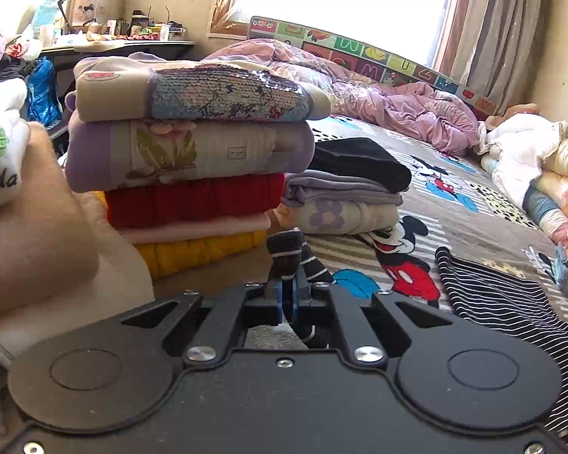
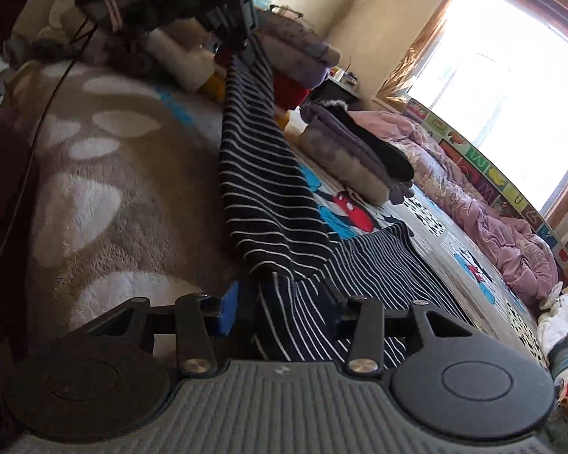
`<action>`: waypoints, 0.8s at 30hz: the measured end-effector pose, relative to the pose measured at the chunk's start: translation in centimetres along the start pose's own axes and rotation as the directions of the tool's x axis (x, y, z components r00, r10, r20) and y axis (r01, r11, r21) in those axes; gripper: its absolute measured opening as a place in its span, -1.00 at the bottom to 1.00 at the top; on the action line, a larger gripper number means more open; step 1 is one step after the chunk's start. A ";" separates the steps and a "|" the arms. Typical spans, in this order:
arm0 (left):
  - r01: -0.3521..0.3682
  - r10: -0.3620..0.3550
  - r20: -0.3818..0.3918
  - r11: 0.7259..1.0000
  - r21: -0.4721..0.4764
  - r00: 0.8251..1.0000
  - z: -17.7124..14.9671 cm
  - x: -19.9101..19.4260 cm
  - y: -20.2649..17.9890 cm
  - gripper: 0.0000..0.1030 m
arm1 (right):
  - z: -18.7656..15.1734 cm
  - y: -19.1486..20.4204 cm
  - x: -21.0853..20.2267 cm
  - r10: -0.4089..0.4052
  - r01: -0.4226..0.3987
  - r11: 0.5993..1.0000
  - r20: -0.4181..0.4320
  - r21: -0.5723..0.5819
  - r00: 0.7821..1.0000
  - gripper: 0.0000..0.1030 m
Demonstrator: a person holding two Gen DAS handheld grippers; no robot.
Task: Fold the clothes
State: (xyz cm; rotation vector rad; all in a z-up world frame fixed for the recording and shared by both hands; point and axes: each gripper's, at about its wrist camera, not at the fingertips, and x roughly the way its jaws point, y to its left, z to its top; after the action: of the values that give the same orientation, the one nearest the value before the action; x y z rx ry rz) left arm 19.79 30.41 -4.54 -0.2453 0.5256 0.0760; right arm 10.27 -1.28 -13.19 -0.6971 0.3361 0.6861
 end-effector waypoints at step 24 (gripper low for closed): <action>-0.219 0.226 -0.140 0.974 0.063 0.964 -3.5 3.4 2.1 -0.40 | -0.5 3.2 -0.5 0.103 -0.112 0.970 -0.057 -0.214 0.993 -0.76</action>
State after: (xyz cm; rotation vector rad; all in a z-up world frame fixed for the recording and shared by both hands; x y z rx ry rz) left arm 20.72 31.63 -9.65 -0.1451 0.6999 0.2654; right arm 7.73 -0.04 -14.78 -0.9078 0.3454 0.8190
